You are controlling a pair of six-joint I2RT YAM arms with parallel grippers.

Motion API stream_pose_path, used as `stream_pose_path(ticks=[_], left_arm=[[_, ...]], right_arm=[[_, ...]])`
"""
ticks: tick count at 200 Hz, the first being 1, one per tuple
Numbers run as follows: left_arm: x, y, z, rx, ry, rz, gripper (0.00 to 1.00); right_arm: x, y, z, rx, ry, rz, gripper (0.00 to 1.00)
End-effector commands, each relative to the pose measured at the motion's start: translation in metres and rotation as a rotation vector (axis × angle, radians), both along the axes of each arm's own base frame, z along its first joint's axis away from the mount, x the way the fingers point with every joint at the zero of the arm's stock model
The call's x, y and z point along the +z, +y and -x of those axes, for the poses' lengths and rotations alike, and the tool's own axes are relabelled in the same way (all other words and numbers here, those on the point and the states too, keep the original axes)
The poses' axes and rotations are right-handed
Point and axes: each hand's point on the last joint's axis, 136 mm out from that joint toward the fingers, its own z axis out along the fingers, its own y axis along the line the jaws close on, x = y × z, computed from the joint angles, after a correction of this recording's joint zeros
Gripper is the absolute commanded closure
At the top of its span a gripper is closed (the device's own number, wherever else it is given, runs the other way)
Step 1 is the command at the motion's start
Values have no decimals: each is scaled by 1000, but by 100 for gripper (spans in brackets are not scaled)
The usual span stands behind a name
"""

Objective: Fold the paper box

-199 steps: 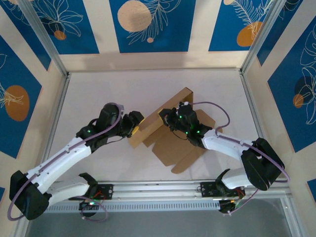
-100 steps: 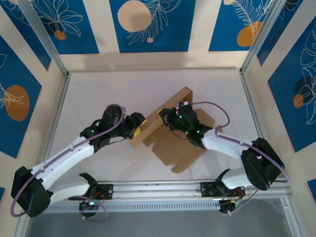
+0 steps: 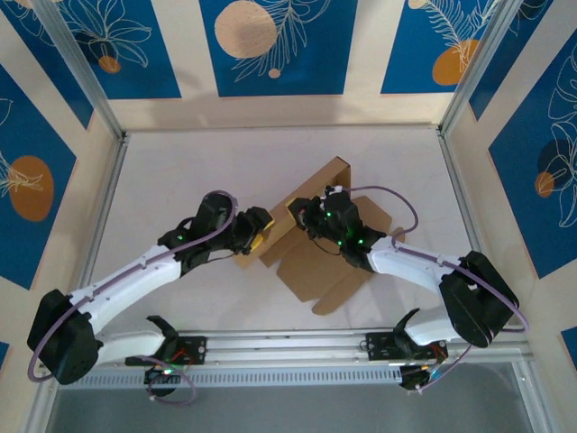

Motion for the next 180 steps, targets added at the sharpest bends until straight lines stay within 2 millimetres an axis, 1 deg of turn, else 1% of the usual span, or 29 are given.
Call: stream_pose_path(ticks=[1,58,96,121,135,156,180], left_arm=[[17,-10,-12,21,-51,48,37],[36,-14,-28,54,-128,76,40],[50,-22,-37,56,-168,117,43],[59,-23,-42,67,-197,133,45],[62,-24,-44,69,-212,143,47],[63,-25,-45,68,-221,149,53],[62,-22,-43,73,-229,148,59]], right_arm=[[23,13,1,18,-44,-65,100],[23,19,10,34,-39,-85,100],[20,26,14,49,-29,-99,100],[20,29,15,57,-29,-111,100],[19,29,16,57,-26,-114,100],[20,29,16,54,-30,-116,100],[20,22,13,34,-33,-114,100]])
